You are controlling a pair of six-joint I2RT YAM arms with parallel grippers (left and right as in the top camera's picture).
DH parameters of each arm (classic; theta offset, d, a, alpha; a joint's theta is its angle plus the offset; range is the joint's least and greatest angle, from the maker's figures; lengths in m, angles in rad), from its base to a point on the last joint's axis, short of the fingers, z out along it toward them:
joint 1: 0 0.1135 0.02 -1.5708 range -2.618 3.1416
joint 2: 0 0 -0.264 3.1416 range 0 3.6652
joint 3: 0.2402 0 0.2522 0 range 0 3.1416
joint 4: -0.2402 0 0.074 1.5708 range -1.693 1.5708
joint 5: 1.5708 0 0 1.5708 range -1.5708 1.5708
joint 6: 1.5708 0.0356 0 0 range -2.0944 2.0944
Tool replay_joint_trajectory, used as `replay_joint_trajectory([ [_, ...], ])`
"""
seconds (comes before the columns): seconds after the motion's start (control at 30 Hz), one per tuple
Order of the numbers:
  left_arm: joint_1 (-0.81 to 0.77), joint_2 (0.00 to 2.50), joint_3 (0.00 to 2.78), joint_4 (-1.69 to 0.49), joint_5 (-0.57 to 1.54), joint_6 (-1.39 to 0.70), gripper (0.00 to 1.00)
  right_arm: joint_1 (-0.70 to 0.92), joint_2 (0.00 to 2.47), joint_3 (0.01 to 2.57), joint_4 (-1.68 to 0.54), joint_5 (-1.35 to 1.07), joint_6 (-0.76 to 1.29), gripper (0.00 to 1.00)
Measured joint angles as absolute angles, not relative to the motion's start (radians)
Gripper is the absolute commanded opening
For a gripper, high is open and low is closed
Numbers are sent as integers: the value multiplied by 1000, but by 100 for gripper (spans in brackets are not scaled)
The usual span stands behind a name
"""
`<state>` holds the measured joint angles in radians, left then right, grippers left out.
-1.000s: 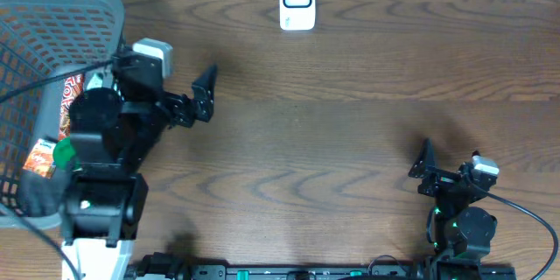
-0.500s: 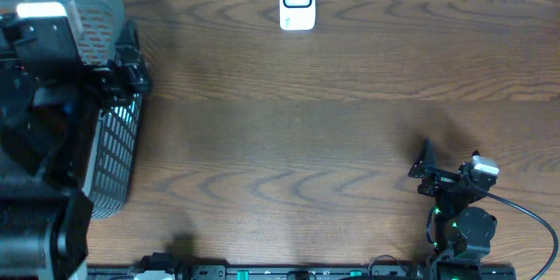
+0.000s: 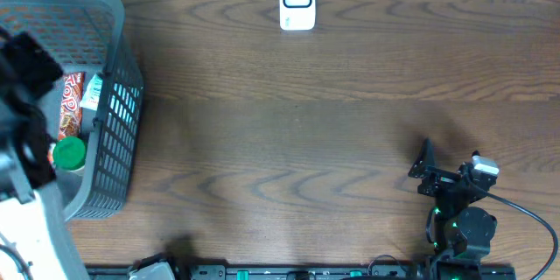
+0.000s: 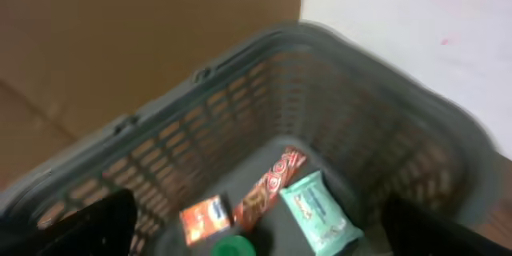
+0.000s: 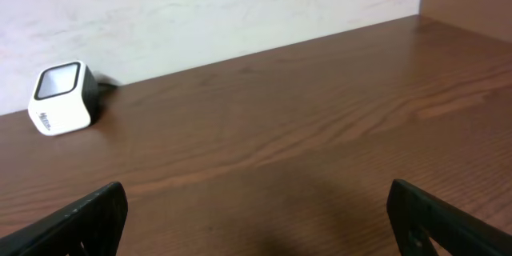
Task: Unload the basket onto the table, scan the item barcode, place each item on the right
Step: 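Reach the left gripper into the basket and grasp the green-lidded can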
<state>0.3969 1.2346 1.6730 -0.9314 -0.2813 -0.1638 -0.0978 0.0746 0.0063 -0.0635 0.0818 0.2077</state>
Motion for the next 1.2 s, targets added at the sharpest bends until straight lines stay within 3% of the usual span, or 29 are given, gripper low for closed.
replay_joint_trajectory([
  [0.1,547,1325,1674,-966,-162,-219,98,-98,75,6,-64,82,208,99],
  [0.23,620,1454,1674,-1035,-91,-244,98,-98,75,6,-64,82,208,99],
  [0.63,635,1816,1670,-1251,-65,-277,97,-98,75,6,-64,82,208,99],
  [1.2,635,1848,1404,-1101,-58,-340,98,-98,75,6,-64,82,207,99],
])
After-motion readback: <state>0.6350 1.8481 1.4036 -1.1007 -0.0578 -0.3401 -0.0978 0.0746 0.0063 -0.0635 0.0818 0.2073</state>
